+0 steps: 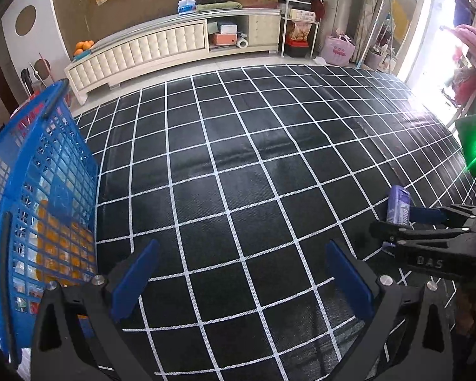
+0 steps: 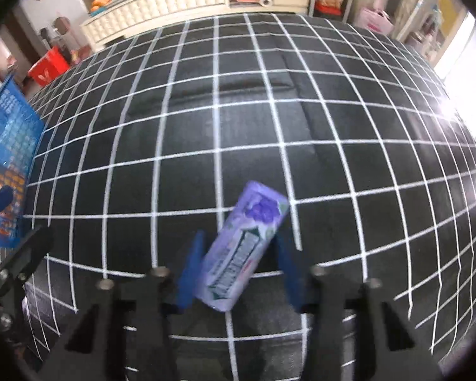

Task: Organize snacks
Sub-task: 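Grasp the purple Doublemint gum pack with the right tool, then carry the gum pack over the blue basket with the right tool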

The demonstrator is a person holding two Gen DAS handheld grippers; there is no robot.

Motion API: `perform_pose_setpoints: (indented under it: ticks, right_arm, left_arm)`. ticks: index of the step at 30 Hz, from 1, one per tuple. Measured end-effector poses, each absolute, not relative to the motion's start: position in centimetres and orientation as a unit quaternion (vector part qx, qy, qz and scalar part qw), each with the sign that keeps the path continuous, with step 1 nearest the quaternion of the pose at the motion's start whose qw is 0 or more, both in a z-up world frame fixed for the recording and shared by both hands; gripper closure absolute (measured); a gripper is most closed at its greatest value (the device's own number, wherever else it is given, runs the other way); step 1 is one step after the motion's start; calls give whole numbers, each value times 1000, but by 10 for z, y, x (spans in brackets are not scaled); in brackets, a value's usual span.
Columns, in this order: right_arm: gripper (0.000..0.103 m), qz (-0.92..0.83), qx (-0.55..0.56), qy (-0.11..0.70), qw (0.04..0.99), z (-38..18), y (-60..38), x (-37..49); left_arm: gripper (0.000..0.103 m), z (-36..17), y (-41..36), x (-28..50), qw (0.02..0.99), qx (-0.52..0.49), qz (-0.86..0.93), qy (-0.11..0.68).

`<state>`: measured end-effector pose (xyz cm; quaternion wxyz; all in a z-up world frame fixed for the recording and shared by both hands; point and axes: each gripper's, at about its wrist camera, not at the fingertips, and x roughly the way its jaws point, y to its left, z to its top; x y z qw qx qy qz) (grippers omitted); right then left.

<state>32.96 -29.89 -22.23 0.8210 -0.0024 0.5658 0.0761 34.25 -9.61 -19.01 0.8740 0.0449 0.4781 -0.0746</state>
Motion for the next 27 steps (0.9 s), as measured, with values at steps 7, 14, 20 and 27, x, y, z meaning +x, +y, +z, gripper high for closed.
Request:
perform_pose_setpoints:
  ticks: [7,14,20,27]
  right_arm:
    - [66,91,-6,535,840,-189,-302,291]
    - [67,107,-14,489,865,-128,-299,254]
    - [67,130,-15,457,880,-90,-266,261]
    - [67,167,-23,423,890,-52,-213,254]
  left_arm:
    - [1,-188,-102,334,875,52,-76,476]
    - [0,-149,-94,311,892,46,-74,443]
    - [0,-107,-72,284,910,32,-64,409]
    - [0,-62,-31,249,929,11,-58,366]
